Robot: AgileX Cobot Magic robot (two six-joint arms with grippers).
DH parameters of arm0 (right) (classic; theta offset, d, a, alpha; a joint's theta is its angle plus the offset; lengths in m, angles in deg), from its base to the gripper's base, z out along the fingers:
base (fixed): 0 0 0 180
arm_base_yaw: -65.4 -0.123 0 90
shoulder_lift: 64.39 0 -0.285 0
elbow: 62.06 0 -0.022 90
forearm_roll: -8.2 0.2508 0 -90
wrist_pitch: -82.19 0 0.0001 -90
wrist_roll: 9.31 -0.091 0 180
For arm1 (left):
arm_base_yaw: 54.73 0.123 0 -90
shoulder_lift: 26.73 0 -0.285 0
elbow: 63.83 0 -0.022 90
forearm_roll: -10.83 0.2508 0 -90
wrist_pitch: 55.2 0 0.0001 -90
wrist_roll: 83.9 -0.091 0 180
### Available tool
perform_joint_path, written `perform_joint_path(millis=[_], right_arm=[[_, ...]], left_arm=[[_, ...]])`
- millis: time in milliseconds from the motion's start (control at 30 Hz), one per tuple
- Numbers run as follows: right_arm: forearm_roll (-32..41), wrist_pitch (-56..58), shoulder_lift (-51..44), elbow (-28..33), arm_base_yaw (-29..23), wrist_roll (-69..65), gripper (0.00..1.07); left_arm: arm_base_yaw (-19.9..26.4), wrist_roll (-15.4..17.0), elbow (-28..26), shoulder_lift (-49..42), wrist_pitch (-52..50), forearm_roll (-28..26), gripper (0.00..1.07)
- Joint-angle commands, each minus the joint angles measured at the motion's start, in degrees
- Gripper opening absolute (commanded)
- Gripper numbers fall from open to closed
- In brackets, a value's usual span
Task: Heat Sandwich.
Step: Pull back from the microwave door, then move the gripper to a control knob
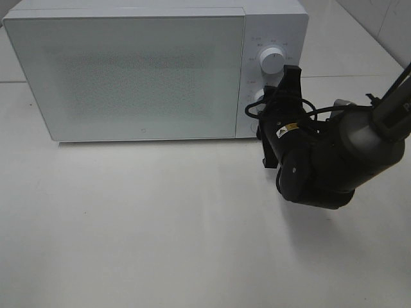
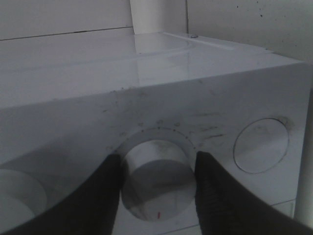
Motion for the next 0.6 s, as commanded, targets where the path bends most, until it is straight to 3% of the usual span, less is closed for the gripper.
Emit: perform_joint_path(millis=[33,200,333,567,600], right_arm=[[-3.32,-2.58,-0.46,-0.86,-0.11,0.40,0.22],[-3.15,-2.58,-0.46,-0.86,-0.11,0.40,0.29],[-2.64,-2.41,-0.46,-0.86,-0.11,0.57,0.44],[-1.78,-2.64,-0.46,-0.86,-0.11,1.72,0.60],[-1.83,-2.64,-0.46,-0.86,-0.11,1.83,0.67]], left_arm=[[0.23,0.06,0.11,-1.49,-0.46,-0.23,1.00],[0.23,0.06,0.11,-1.49,-0.46,-0.23,1.00],[0.23,0.06,0.11,-1.49,-0.46,-0.23,1.00],[0.23,0.06,0.11,-1.49,-0.46,-0.23,1.00],[0.23,0.06,0.11,-1.49,-0.46,-0.23,1.00]])
